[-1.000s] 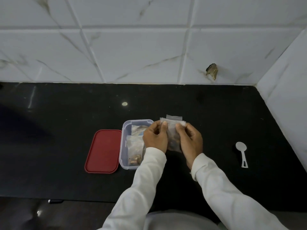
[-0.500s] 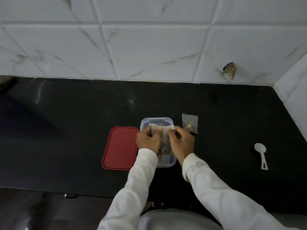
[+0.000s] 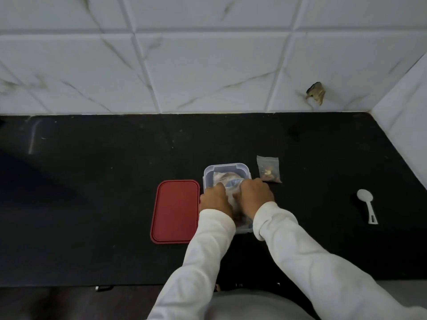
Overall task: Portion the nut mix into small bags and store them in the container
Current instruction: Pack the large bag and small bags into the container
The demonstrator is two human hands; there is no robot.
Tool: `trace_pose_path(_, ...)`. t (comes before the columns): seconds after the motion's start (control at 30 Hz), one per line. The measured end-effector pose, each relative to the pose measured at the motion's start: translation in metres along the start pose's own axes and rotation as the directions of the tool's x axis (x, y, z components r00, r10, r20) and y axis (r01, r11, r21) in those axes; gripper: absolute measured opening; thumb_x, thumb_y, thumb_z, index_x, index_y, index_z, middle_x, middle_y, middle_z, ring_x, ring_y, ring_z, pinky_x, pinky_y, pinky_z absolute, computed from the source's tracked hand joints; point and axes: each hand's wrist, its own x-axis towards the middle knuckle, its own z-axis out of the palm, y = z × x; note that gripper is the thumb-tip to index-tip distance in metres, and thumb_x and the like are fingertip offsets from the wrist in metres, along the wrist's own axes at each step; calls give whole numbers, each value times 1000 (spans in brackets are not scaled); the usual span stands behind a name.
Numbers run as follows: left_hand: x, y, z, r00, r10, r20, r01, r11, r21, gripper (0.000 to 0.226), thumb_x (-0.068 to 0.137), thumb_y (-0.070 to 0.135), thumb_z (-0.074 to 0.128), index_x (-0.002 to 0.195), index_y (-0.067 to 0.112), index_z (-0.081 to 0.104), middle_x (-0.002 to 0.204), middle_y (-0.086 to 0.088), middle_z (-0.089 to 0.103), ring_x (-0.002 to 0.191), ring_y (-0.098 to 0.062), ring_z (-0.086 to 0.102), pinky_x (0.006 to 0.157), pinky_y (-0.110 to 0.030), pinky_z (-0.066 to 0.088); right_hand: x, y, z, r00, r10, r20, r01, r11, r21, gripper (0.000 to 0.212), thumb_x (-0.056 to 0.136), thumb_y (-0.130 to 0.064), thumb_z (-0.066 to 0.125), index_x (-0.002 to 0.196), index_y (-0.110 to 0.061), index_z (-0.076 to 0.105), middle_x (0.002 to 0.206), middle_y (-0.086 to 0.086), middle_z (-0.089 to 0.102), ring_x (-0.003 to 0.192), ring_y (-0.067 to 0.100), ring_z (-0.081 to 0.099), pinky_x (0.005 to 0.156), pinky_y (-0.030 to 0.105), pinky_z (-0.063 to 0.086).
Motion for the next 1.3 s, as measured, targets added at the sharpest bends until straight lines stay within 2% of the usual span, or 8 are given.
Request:
trace_pose_path(0.23,-8,-7,3,965,236,-114,-230,971,62,40,88,15,66,125,8,55,131,-7,57,112,-31,60,85,-38,51,-18,-4,-5,989,-114,-94,101,986,-129,48,92,-31,63,134,-18,45,128,7,55,111,24,59,83,31,49)
trace_pose_path(0.3,-13,-12,2,926,331,-183,-335,942,10,36,77,8,76,111,4,65,116,-10,66,96,-34,67,73,-40,54,-7,-7,-11,986,-40,165,73,977,-201,59,89,-31,66,140,-19,38,138,8,47,122,25,51,96,35,45)
trace_pose_path(0.37,-16,-19,4,887,422,-189,-431,902,-8,39,57,0,85,94,2,72,100,-14,72,80,-34,72,60,-38,57,-5,-14,-18,865,142,481,-41,976,-215,59,91,-28,64,141,-14,37,140,12,42,128,27,44,103,38,39)
trace_pose_path(0.47,-29,-24,6,868,495,37,-497,866,53,44,84,9,71,127,6,61,141,-14,53,127,-29,55,100,-37,49,-29,-8,0,933,-48,357,110,982,-156,31,96,-14,52,126,-5,51,130,15,52,117,29,52,92,36,43)
trace_pose_path(0.6,-46,-24,9,883,406,236,-460,848,261,54,99,18,51,149,7,35,164,-11,7,151,-27,7,120,-37,21,-46,10,19,925,-293,243,312,949,-45,29,97,-16,49,124,-8,56,129,11,54,115,24,55,95,32,45)
trace_pose_path(0.83,-49,-21,14,854,338,397,-477,812,335,67,100,27,36,155,4,5,164,-14,7,152,-27,5,124,-38,6,-34,12,24,890,-231,394,303,944,-130,46,104,-16,35,148,-3,28,154,17,27,141,28,29,114,36,28)
trace_pose_path(1.17,-32,-20,13,787,274,553,-563,685,462,79,95,59,19,157,14,-3,165,-9,1,152,-25,-3,121,-47,-9,-15,1,21,830,-151,537,276,948,-160,40,103,-15,37,142,-6,41,148,13,40,132,28,44,108,36,37)
trace_pose_path(1.3,-35,-22,15,815,310,490,-543,705,456,72,100,52,18,156,11,-4,165,-10,1,152,-25,0,122,-45,-4,-29,9,13,861,-216,461,278,958,-70,43,103,-13,35,145,-2,33,150,17,35,136,30,37,111,37,32)
